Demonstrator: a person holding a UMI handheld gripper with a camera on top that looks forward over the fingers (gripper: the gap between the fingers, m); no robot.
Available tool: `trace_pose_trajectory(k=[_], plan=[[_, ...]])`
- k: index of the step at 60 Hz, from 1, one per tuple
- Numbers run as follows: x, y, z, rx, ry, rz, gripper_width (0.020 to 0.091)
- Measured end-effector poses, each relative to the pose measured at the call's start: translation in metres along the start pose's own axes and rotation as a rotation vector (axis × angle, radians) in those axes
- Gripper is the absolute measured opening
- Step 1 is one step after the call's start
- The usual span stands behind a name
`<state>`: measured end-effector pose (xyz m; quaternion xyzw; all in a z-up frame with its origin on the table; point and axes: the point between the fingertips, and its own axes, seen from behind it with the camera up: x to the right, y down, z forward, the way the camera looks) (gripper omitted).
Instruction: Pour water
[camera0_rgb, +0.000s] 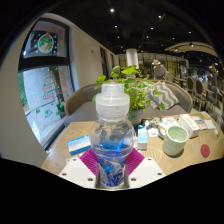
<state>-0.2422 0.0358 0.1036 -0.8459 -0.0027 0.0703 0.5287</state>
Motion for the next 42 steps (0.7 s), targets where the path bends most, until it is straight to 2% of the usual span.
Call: trace_pose_trajectory(k=[6, 16, 22, 30, 42], plan=[[0.001, -0.037, -0.003, 0.03, -0.061, 0.143, 0.0314], [0.006, -0.103, 0.001, 0.052, -0.283, 0.63, 0.0313], [0.017, -0.135, 0.001, 0.034, -0.424, 0.98, 0.0311], [0.054, -0.148, 0.017, 0.036, -0.542, 1.358, 0.0311], [0.095, -0.123, 0.046, 0.001, -0.578, 1.78, 0.0308]])
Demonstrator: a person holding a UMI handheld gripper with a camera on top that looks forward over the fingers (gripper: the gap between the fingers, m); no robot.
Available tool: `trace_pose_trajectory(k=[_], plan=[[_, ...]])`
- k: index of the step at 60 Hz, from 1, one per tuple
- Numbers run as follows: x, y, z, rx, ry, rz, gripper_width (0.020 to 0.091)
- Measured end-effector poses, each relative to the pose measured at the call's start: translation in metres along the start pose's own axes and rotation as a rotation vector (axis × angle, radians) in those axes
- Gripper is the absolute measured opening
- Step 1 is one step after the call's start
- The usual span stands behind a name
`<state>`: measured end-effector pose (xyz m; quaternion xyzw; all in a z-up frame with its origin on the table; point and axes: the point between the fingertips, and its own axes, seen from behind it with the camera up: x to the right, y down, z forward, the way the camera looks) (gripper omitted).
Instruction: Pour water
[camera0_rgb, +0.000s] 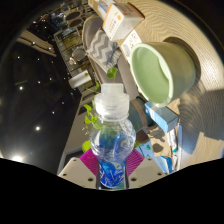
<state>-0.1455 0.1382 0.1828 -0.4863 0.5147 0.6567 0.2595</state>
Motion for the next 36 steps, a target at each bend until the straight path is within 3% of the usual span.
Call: trace_pose_trajectory(k=[21, 36], plan=[[0.01, -0.013, -0.015, -0.036, 0.029, 0.053, 0.0307], [-0.04, -0.006, -0.021, -0.068, 0.124, -0.557, 0.0309]])
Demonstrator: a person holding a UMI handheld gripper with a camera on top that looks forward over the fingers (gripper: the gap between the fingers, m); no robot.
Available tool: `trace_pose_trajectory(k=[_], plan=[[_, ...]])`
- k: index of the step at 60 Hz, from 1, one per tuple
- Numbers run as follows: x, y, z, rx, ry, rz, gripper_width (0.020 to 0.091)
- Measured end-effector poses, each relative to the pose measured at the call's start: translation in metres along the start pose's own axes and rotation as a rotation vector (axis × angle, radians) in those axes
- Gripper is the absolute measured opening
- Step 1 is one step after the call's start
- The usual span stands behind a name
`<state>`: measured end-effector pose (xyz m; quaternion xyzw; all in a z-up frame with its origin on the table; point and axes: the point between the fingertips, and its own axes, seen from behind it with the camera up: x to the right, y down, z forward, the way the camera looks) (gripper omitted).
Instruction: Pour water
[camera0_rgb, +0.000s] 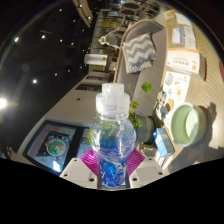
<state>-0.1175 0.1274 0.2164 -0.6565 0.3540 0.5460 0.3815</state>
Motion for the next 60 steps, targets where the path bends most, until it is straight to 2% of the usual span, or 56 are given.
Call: trace_pose_trajectory(k=[11, 16, 30, 39, 47, 60], plan=[[-0.049, -0.061, -0.046, 0.095, 0.079, -0.54, 0.0313], [-0.053, -0.088, -0.061, 0.14, 0.156, -0.794, 0.0315], [0.008, -0.179, -0.126, 0.246, 0.448, -1.23, 0.0316], [0.077, -0.212, -0.165, 0.225, 0.596, -1.322, 0.0315], [0.129, -0.223, -0.18, 0.194, 0.647, -1.266, 0.0317], [0.179, -0.222, -0.195, 0.169, 0.692, -1.245, 0.0318]])
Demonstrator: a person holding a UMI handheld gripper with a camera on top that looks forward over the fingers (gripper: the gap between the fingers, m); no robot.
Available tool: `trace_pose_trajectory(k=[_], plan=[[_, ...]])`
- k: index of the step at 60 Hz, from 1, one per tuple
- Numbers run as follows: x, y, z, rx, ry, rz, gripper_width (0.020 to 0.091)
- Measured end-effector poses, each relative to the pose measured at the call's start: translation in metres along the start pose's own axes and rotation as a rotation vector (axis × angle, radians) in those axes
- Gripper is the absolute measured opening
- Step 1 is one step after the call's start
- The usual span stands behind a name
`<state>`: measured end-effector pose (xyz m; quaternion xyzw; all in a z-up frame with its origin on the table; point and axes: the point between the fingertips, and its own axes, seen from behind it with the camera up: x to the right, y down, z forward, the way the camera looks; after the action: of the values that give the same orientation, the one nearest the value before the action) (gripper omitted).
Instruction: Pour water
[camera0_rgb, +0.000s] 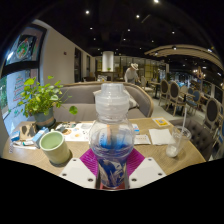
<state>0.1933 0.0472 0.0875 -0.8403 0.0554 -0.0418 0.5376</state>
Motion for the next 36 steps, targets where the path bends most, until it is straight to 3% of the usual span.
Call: trace_pose_trajectory(k=[7, 20, 24, 28, 30, 36], plan=[[0.005, 0.008, -0.003, 0.014, 0.011, 0.024, 0.0339], [0.007, 0.014, -0.001, -0.025, 0.004, 0.067, 0.0541], [0.004, 0.027, -0.001, -0.097, -0.001, 0.066, 0.0661], [0.002, 0.036, -0.008, -0.146, -0.019, 0.075, 0.087], [0.0, 0.039, -0.012, -0.164, -0.023, 0.078, 0.0835], [0.002, 0.042, -0.036, -0.202, -0.014, 0.061, 0.086]])
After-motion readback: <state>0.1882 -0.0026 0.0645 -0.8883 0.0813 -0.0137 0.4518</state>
